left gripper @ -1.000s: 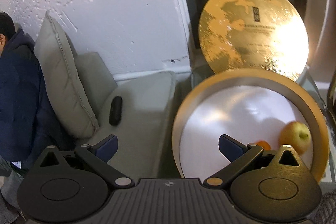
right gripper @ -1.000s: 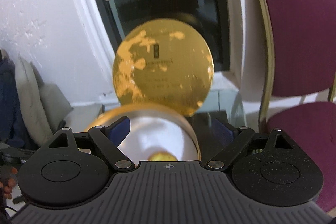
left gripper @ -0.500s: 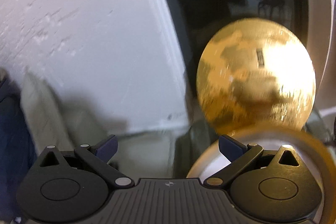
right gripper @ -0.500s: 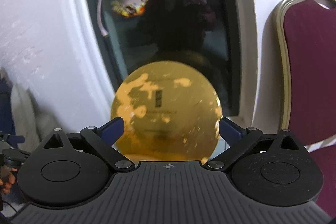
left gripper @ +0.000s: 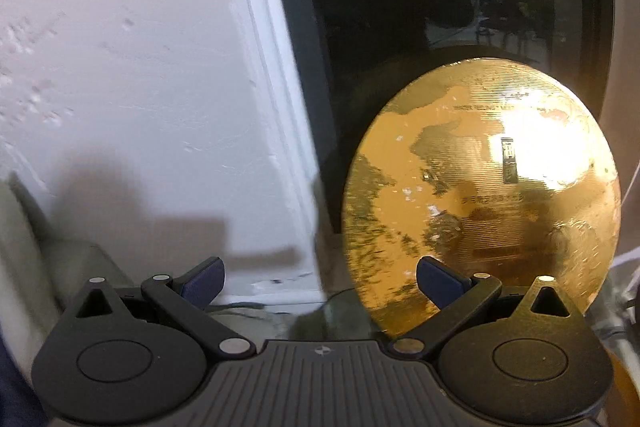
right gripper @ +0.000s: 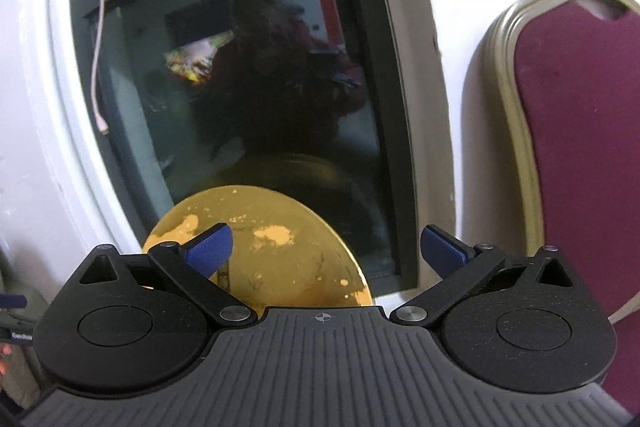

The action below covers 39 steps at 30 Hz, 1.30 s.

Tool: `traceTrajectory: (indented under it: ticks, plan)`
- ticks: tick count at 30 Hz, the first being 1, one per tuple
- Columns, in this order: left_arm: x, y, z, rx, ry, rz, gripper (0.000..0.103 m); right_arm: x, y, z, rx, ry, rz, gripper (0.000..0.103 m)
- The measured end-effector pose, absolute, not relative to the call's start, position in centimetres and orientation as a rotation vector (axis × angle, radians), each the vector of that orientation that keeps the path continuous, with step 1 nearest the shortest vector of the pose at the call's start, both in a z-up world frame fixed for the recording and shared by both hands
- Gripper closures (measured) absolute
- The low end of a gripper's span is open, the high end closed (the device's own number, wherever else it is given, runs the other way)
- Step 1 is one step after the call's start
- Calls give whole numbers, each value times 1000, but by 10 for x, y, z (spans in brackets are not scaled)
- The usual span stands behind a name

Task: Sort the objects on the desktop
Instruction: 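Bring both grippers to the gold lid's rim to grasp it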

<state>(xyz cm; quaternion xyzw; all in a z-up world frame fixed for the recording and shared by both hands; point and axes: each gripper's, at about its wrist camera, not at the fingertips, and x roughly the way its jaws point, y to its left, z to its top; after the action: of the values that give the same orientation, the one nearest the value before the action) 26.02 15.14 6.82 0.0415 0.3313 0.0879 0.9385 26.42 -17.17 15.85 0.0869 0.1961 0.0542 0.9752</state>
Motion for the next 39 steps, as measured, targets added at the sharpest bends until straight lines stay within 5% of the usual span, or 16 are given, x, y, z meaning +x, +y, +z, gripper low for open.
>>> traceTrajectory:
  ticks: [16, 39]
  plan:
    - [315, 185, -23, -176, 717, 1, 3, 340, -177, 65, 149, 565, 184, 7]
    - [353, 188, -75, -392, 560, -108, 2, 379, -176, 18, 289, 466, 252, 0]
